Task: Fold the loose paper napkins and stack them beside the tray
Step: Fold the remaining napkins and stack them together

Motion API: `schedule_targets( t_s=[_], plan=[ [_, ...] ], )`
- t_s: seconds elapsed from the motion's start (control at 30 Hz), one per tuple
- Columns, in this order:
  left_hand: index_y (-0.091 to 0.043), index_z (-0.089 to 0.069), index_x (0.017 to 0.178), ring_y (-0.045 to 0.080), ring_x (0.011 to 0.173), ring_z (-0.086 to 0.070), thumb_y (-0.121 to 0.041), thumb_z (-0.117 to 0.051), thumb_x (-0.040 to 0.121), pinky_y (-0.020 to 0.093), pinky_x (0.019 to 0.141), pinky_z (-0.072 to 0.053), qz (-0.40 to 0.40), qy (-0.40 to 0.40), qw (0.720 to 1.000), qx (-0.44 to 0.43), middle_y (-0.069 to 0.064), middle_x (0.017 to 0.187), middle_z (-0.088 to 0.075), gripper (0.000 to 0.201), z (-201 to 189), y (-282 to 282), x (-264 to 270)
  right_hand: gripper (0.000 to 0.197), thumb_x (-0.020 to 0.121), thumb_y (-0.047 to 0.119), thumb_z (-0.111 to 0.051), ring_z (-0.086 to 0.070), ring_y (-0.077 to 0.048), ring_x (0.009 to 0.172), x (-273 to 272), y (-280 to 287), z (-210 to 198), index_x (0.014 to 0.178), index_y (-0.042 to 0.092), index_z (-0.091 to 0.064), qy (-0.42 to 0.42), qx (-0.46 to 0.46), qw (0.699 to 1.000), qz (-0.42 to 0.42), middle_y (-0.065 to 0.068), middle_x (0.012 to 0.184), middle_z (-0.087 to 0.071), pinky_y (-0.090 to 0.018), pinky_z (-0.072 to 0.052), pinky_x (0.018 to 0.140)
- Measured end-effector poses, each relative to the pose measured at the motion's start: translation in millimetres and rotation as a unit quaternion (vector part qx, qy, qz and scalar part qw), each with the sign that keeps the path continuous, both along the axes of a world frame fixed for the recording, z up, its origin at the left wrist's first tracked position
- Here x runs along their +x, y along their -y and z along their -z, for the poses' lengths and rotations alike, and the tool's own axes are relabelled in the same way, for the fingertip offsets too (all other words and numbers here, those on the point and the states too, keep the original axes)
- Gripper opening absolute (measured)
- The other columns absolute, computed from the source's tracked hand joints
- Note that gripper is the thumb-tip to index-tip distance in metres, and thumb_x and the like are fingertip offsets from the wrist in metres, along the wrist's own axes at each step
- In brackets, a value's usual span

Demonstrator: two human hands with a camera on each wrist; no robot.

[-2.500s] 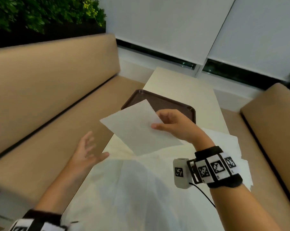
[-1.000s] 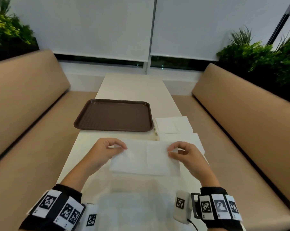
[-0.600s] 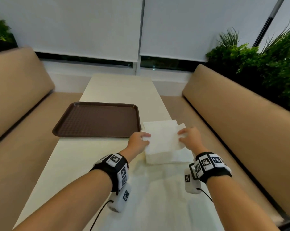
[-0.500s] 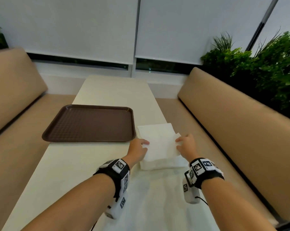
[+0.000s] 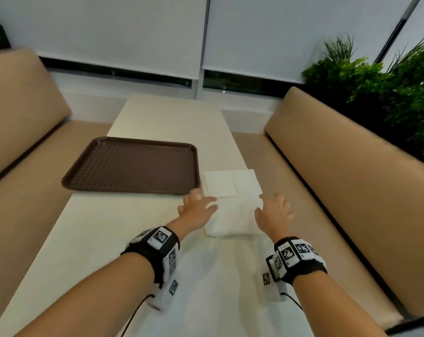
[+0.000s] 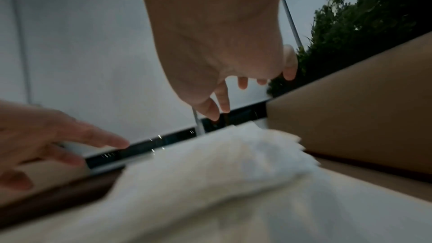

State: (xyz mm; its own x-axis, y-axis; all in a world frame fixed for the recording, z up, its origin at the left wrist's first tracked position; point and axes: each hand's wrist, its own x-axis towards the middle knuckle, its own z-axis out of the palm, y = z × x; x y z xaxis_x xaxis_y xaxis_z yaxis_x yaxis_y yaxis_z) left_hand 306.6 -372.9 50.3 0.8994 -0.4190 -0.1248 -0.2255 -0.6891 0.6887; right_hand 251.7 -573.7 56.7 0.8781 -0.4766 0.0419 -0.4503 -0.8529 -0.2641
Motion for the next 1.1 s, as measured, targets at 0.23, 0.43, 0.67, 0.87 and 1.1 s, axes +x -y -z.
schedule_targets(
  t_s=[0.23,0.43,0.67,0.87,1.1],
  plan=[
    [-0.035,-0.066,0.104,0.011,0.094,-0.06,-0.03,-0.055,0.095,0.017,0.074,-0.043,-0.042,-0.014,0.985,-0.168,-0.01,0.105,-0.064,0.016,-46,-161,-84,0.039,0.092,0.04,-0.057,-0.036,-0.02,0.124,-49,-105,-21,0.129,0.029,-0.052,-0.109,0.12,0.941,-0.296,0.003,0.127,-0.05,-0.04,-0.031,0.104],
    [-0.046,-0.068,0.094,0.008,0.092,-0.062,-0.069,-0.061,0.064,0.025,0.083,-0.045,-0.159,-0.048,0.962,-0.219,-0.02,0.1,-0.067,0.039,-15,-268,-187,0.08,0.071,0.057,-0.073,-0.037,-0.022,0.122,-66,-178,17,0.136,0.023,-0.041,-0.229,0.024,0.894,-0.385,0.002,0.132,-0.047,-0.04,-0.032,0.102],
    [-0.046,-0.07,0.089,0.003,0.079,-0.065,-0.063,-0.058,0.057,0.014,0.077,-0.047,-0.278,-0.064,0.93,-0.231,-0.013,0.093,-0.071,0.039,32,-324,-257,0.061,0.068,0.038,-0.082,-0.055,-0.023,0.096,-68,-200,25,0.115,0.015,-0.05,-0.251,0.051,0.899,-0.355,-0.004,0.11,-0.059,-0.035,-0.046,0.087],
    [-0.044,-0.071,0.089,0.0,0.073,-0.065,-0.006,-0.053,0.092,0.003,0.068,-0.045,-0.298,-0.056,0.921,-0.246,-0.012,0.09,-0.071,0.043,53,-342,-269,0.088,0.065,0.033,-0.085,-0.045,-0.028,0.112,-72,-200,24,0.136,0.014,-0.036,-0.229,0.065,0.915,-0.325,-0.01,0.131,-0.036,-0.034,-0.042,0.094],
    [-0.035,-0.072,0.092,-0.001,0.075,-0.064,-0.008,-0.055,0.092,0.001,0.069,-0.044,-0.3,-0.043,0.914,-0.271,-0.011,0.091,-0.07,0.032,52,-343,-267,0.107,0.062,0.023,-0.088,-0.05,-0.031,0.115,-66,-206,21,0.146,0.023,-0.021,-0.244,0.095,0.913,-0.313,-0.01,0.134,-0.036,-0.038,-0.044,0.095]
  ],
)
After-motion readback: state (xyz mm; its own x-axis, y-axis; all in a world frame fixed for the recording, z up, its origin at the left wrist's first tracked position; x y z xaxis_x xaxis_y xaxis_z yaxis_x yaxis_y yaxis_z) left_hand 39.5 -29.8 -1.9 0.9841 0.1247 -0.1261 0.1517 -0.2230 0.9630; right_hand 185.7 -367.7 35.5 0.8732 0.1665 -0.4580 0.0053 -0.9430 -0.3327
